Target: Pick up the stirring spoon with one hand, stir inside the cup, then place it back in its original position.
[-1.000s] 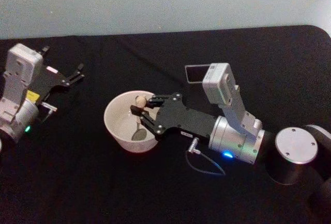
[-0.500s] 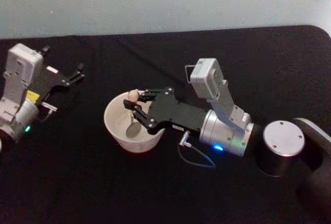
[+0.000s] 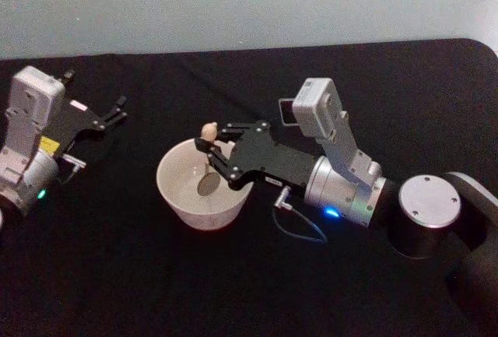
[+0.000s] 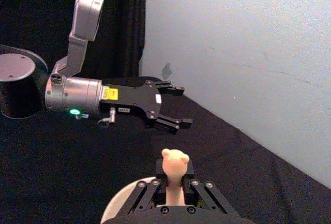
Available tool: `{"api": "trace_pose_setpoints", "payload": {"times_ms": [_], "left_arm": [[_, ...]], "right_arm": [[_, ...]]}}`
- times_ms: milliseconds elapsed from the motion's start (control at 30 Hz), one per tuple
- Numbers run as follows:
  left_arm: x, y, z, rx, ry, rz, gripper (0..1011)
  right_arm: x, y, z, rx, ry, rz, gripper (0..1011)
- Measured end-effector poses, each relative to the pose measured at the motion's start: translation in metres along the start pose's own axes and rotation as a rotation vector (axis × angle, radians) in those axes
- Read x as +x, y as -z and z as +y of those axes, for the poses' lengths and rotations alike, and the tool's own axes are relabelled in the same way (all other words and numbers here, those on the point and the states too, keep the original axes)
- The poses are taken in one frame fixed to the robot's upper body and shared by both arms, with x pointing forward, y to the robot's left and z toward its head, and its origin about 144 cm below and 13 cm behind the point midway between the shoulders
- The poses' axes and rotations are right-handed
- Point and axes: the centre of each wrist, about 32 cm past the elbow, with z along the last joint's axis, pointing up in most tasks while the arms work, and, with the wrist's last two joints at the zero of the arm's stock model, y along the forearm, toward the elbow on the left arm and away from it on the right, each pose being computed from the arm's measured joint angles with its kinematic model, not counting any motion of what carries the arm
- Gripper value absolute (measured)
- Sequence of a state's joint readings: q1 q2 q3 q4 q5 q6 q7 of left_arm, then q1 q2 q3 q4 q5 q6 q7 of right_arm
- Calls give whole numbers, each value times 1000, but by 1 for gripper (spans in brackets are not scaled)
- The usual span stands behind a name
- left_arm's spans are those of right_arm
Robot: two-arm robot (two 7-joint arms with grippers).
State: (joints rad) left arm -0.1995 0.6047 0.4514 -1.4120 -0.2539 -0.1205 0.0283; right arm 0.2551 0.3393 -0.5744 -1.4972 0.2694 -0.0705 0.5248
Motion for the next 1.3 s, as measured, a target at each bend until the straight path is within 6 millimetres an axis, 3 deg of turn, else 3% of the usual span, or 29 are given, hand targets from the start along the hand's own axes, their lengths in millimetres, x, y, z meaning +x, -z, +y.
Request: {"api": "trace_pose_setpoints", "payload": {"times_ms": [633, 1300], "left_arm": [[0, 0, 0, 0, 0, 0, 1001], [0, 0, 0, 0, 0, 0, 1001]], "right_arm": [[4, -5, -8, 11, 24, 4, 174], [20, -56, -23, 111, 73, -60, 174]]}}
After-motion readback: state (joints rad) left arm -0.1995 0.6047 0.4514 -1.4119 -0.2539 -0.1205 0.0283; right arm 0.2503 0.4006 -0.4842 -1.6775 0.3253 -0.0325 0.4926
